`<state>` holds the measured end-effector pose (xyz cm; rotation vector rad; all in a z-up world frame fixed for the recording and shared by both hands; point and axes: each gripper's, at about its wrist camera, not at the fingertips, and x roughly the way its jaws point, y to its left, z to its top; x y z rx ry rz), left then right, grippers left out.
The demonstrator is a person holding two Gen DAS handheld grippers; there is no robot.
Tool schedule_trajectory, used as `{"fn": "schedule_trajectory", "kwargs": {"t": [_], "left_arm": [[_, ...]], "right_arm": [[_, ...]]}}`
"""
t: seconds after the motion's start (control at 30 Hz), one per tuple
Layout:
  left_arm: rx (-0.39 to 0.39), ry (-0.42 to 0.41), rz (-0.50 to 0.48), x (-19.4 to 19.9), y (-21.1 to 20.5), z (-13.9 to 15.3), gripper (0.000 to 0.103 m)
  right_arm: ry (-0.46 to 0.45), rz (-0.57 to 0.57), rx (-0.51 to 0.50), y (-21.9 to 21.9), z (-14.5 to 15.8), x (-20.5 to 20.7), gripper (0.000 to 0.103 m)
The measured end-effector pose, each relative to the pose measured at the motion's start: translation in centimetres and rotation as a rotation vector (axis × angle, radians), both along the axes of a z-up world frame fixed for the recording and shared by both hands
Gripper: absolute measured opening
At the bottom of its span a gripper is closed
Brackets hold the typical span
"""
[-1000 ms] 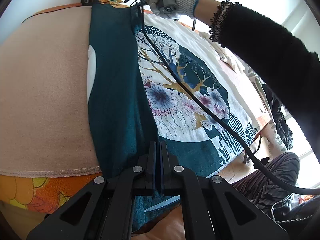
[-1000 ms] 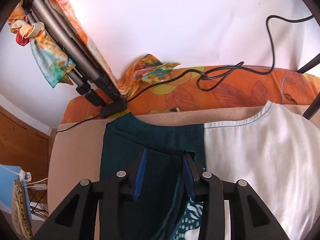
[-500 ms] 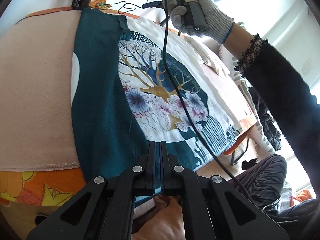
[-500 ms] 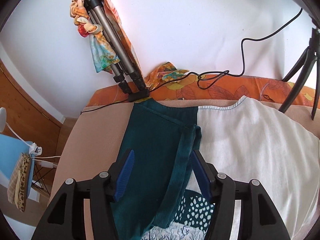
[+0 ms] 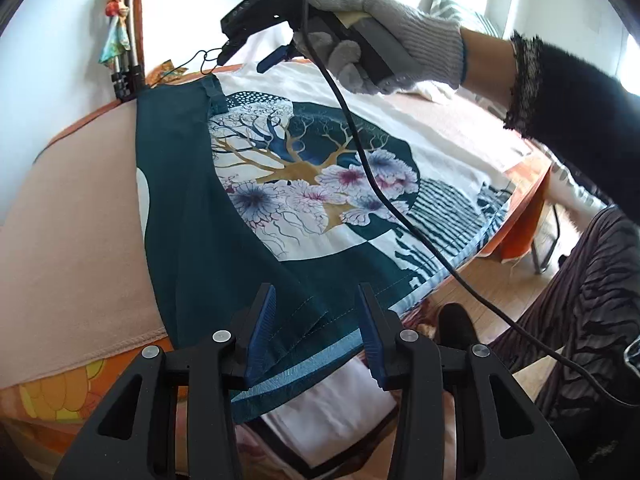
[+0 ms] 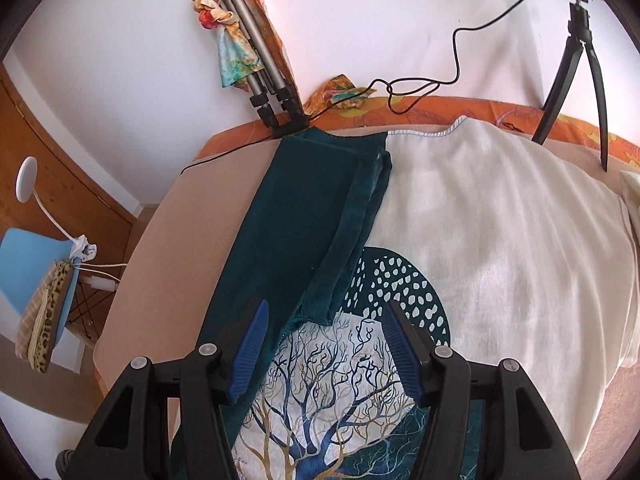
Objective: Fold small clothes
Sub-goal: 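Lift and fold the dark green side lengthwise toward the shirt's middle with both grippers, then open both grippers and withdraw them from the folded dark green strip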
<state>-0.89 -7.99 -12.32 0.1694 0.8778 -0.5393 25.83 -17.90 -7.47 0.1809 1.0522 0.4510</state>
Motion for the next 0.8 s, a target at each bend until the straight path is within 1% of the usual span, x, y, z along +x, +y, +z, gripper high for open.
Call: {"fn": "schedule_trajectory", "kwargs": {"t": [0.07,0.1,0.17,0.23,0.37,0.4,0.43,0.47,0.5,0.53,0.57,0.67,0.73,0.8], "left_arm": [[0.055,0.002,0.014,0.3,-0.3,-1.0,0.04],[0.045,-0.005,0.023,0.3,-0.1,-1.1,0.04],[0.027,-0.006,0.033,0.5,0.4,-1.1,0.035],[0.022,-0.015,0.034,0.5,0.7,-1.1,0.007],[-0.079,0.04,0.062,0.9,2.2,-1.0,0.004],[-0.103,0.054,0.07,1.0,2.5,-1.0,0.004],[-0.133,0.068,0.076,1.0,2.8,-0.8,0.004],[-0.159,0.077,0.084,1.0,3.1,-0.6,0.004],[-0.18,0.081,0.086,1.0,3.2,-0.4,0.003],[-0.209,0.085,0.086,0.9,3.4,-0.2,0.003],[-0.221,0.087,0.084,0.9,3.3,0.0,0.003],[-0.257,0.097,0.055,0.8,2.7,0.2,0.003],[-0.238,0.111,0.022,0.9,1.8,-0.2,0.003],[-0.239,0.142,-0.009,1.1,0.9,-0.7,0.004]], "right_arm": [[0.017,-0.016,0.031,0.0,-0.7,0.8,0.062],[0.026,-0.024,0.045,0.1,-1.0,1.4,0.062],[0.031,-0.033,0.052,0.4,-1.5,2.3,0.062],[0.03,-0.034,0.039,1.0,-1.9,3.2,0.062],[0.057,-0.045,-0.018,2.2,-3.4,4.7,0.061],[0.065,-0.042,-0.023,2.3,-3.7,4.9,0.058],[0.068,-0.036,-0.026,2.6,-4.0,4.9,0.044],[0.07,-0.022,-0.025,2.9,-4.2,4.9,0.026],[0.072,-0.005,-0.029,3.2,-4.4,4.9,0.021],[0.061,0.008,-0.048,3.5,-4.4,4.7,0.014],[0.039,0.02,-0.081,4.0,-4.2,4.6,0.004],[-0.032,0.054,-0.165,5.1,-3.0,4.4,0.001],[-0.067,0.057,-0.204,5.4,-2.2,4.4,0.001],[-0.073,0.05,-0.225,5.4,-2.0,4.7,0.001]]}}
